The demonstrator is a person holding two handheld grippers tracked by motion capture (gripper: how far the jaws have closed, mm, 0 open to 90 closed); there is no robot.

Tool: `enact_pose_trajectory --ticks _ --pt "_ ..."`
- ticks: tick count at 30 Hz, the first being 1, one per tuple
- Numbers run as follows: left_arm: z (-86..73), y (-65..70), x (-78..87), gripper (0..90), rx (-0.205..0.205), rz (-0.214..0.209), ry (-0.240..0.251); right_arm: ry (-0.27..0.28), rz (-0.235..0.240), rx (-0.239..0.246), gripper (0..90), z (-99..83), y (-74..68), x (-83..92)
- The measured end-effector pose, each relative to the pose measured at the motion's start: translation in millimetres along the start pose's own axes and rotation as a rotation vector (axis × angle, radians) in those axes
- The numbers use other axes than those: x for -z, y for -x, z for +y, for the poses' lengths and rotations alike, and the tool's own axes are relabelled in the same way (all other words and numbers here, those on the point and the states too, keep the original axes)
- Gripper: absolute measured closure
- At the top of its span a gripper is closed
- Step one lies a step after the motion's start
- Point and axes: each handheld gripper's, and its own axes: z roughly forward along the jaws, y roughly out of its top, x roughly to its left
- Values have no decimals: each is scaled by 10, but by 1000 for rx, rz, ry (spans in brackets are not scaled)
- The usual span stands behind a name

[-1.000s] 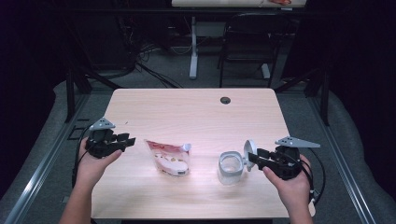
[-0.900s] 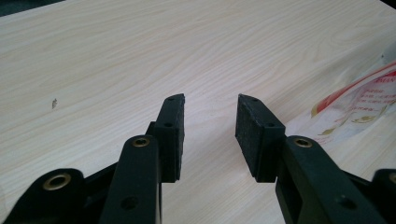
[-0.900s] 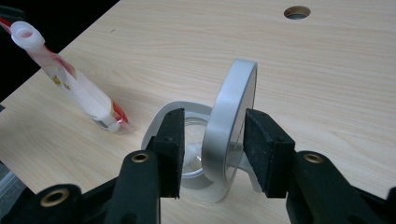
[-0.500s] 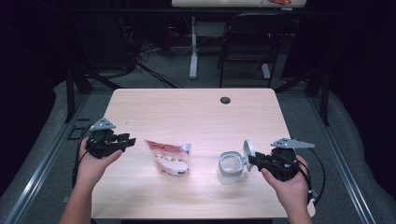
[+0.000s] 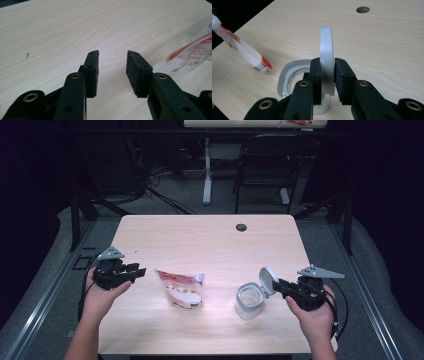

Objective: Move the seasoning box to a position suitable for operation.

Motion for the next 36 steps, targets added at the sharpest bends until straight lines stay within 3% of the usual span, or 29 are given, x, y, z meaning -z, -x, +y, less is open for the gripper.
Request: enact_pose_trajectory --ticks 5,6,17,26,36 --pt "-1 5 -4 628 -2 0 -4 13 -6 22 771 18 29 -28" --pt "0 8 -6 628 -4 0 -4 27 -11 46 770 22 34 -51" --pt "-2 5 1 627 -1 -1 -1 61 -37 25 747 46 57 -114" --pt "-2 -2 14 626 1 -1 6 10 -30 -14 711 -36 73 -166" --pt "1 3 14 629 -3 -8 6 -11 -37 -42 751 -75 112 -157"
